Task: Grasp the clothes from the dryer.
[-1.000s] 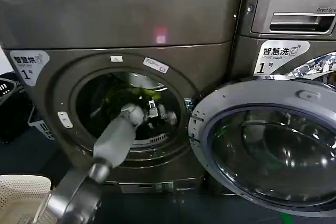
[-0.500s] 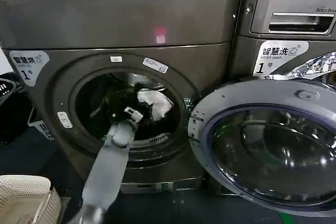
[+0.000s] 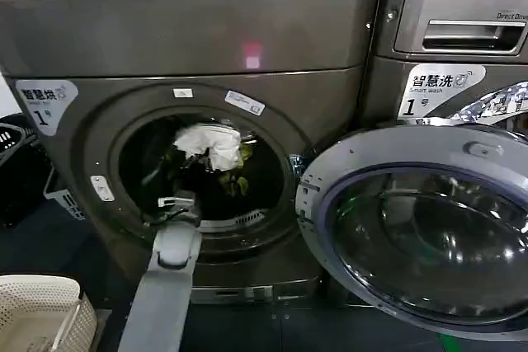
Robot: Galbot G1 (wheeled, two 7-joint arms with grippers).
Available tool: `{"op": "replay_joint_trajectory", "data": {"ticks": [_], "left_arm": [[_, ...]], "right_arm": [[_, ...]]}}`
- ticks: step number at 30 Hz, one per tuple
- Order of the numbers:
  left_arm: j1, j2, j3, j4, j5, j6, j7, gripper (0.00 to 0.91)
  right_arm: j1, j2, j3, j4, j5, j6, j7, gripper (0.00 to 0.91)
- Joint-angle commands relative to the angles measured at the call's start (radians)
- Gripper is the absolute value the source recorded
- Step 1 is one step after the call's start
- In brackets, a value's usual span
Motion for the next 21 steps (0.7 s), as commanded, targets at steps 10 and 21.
{"op": "replay_joint_trajectory", "data": {"ticks": [10, 21], "left_arm": [[0.079, 0.004, -0.007, -0.126, -0.075, -0.024, -0.053, 0.000], [0.068, -0.007, -0.005, -0.107, -0.074, -0.024, -0.040, 0.000]], "right_arm": [[-0.011, -0.005, 0.031, 0.007, 0.012, -0.018, -0.005, 0.907], [-0.025, 0.000, 0.053, -0.002, 0.010, -0.028, -0.009, 0.907]]}}
